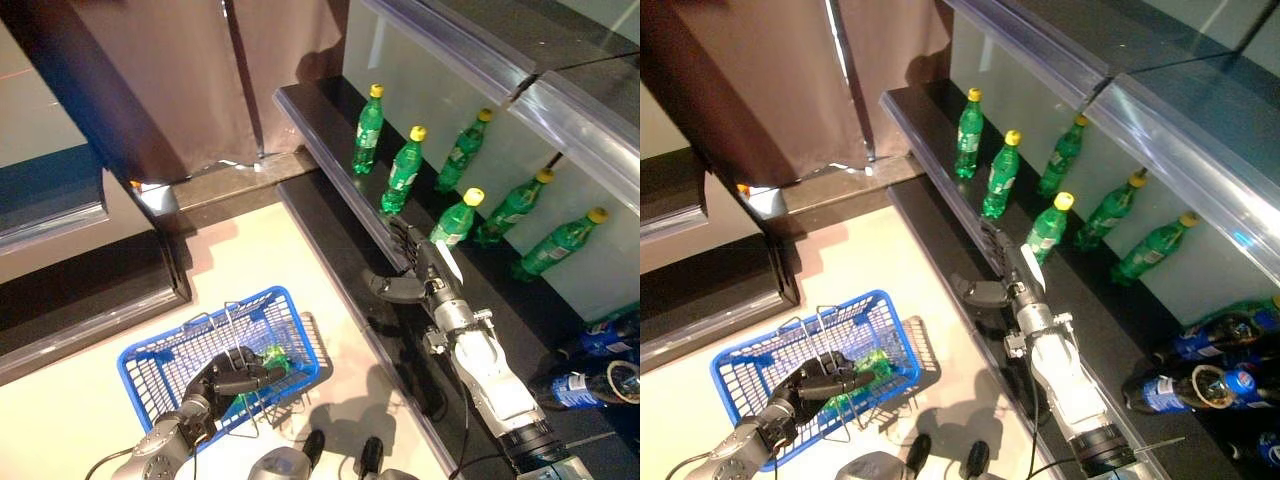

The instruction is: Pick up the drink and place into the basket.

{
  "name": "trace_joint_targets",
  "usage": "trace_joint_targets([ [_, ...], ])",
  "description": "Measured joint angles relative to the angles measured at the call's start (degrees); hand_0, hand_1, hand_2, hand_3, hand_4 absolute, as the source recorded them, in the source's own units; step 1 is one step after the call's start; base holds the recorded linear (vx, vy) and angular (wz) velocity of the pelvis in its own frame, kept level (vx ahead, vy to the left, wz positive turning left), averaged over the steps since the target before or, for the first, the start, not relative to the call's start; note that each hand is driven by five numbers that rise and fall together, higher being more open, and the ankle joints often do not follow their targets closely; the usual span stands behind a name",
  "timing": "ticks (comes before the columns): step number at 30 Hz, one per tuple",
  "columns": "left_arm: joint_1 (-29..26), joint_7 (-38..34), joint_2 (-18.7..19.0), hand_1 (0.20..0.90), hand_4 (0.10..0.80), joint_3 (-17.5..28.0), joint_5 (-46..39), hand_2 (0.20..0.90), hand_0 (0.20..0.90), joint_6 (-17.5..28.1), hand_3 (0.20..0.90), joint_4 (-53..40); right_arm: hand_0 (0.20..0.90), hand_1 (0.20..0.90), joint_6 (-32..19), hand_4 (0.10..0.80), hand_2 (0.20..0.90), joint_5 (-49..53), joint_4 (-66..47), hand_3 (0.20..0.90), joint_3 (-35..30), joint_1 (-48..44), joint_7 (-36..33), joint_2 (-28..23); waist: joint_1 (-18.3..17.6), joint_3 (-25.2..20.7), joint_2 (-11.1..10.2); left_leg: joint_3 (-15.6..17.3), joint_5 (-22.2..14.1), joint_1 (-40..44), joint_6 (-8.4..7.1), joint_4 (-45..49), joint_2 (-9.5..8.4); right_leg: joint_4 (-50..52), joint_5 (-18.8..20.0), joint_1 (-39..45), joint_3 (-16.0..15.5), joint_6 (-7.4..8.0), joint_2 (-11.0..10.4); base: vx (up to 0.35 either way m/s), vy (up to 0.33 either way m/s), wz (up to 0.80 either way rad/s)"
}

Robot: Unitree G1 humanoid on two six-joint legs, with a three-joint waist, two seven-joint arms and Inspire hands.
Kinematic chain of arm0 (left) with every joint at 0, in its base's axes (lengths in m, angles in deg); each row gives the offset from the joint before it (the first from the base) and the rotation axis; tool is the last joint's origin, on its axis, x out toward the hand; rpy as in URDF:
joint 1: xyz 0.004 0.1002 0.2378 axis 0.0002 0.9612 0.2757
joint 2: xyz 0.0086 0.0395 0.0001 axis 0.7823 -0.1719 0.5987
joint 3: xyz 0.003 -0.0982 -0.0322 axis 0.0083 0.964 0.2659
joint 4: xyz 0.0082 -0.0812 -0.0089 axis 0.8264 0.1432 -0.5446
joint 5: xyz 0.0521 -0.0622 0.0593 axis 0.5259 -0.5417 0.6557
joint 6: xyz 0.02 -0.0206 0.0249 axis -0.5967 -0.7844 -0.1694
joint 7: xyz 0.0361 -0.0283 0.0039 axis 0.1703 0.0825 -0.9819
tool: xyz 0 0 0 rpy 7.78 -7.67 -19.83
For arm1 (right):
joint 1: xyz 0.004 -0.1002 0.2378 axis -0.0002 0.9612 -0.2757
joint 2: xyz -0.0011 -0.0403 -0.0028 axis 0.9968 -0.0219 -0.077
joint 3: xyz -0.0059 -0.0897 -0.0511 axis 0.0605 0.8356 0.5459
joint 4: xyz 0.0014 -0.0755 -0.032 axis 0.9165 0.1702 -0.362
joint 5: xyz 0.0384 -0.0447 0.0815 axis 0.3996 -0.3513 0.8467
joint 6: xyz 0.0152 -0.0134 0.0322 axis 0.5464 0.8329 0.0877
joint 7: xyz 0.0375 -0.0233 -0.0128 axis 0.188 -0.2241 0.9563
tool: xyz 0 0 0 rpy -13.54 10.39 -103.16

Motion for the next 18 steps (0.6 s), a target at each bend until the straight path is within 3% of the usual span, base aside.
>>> trace_joint_targets([
  [5, 1.82, -1.54, -4.05, 0.300, 0.100, 2.37, -2.65, 0.300, 0.300, 3.15, 0.200, 3.22, 0.900, 0.900, -0.02, 0.800, 0.900, 1.45, -2.37, 0.900, -2.54, 2.08, 6.17, -0.67, -1.54, -0.06, -0.10, 1.77, -0.30, -0.01, 0.40, -0.02, 0.96, 0.01, 0.44, -0.59, 1.56, -0.66, 0.85, 0.043, -0.076, -0.17],
  [18, 0.50, -4.95, -11.10, 0.300, 0.100, 2.32, -10.99, 0.300, 0.300, 13.47, 0.200, 15.84, 0.900, 0.900, -0.03, 0.800, 0.900, 7.26, -2.42, 0.900, -4.17, 4.37, 18.45, -0.74, -6.88, -0.13, -0.20, 4.25, -0.55, 1.10, 0.34, -0.02, 3.26, 0.02, 0.72, -0.45, 3.51, -2.47, 3.26, 0.029, -0.045, -0.12],
])
